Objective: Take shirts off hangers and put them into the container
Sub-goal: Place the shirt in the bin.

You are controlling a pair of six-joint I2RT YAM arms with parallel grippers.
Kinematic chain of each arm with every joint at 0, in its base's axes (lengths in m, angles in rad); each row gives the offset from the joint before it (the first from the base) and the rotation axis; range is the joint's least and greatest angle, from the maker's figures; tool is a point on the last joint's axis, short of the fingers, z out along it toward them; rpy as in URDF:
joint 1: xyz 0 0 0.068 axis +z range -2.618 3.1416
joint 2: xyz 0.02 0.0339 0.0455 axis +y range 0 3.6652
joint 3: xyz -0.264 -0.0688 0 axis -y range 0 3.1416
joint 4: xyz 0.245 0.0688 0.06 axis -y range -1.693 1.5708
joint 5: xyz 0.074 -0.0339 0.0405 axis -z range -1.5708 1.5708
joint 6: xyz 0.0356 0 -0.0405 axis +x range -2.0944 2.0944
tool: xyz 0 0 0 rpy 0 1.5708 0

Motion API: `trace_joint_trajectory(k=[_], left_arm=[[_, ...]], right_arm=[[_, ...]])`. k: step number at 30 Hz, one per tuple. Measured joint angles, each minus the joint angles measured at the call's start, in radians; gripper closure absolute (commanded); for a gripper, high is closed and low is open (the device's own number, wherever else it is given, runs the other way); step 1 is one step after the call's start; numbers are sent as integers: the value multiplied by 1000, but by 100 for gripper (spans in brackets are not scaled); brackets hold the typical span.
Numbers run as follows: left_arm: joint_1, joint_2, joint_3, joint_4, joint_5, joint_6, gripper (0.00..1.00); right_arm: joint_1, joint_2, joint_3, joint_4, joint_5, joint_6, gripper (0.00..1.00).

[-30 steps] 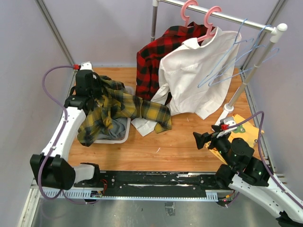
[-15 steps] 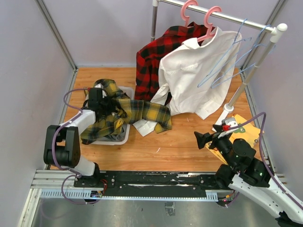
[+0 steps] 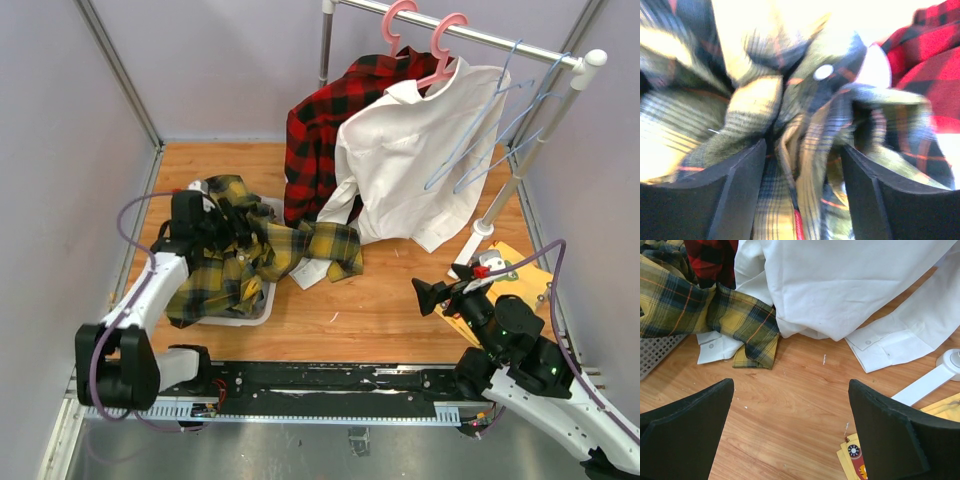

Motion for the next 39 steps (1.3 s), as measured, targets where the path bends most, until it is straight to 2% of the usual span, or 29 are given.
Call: trace_joint_trajectory(k=[2,4,9,13,18,25,32,39], left_arm=[[0,-77,102,-112,-35,22,11],[0,-135,217,-175,-76,50,6],[6,-172,469,-233,-148,118,0],[81,-80,565,-240,-151,145,0],[198,172,589,-195,-107,137,0],[264,428,600,-193,-49,58,0],[397,435,571,-126,0,-54,1],[407,467,532,-116,9,-88,5]], right_arm=[[0,-1,0,0,0,0,2],[0,-2,0,0,0,0,2],[0,-2,0,-1,0,0,2],[0,-3,0,-3,0,0,2],[0,-15,0,-8,2,-1,2],[0,-21,0,-15,15,-22,2],[0,-32,0,-22,25,-26,2],[0,-32,0,-23,31,-29,2]])
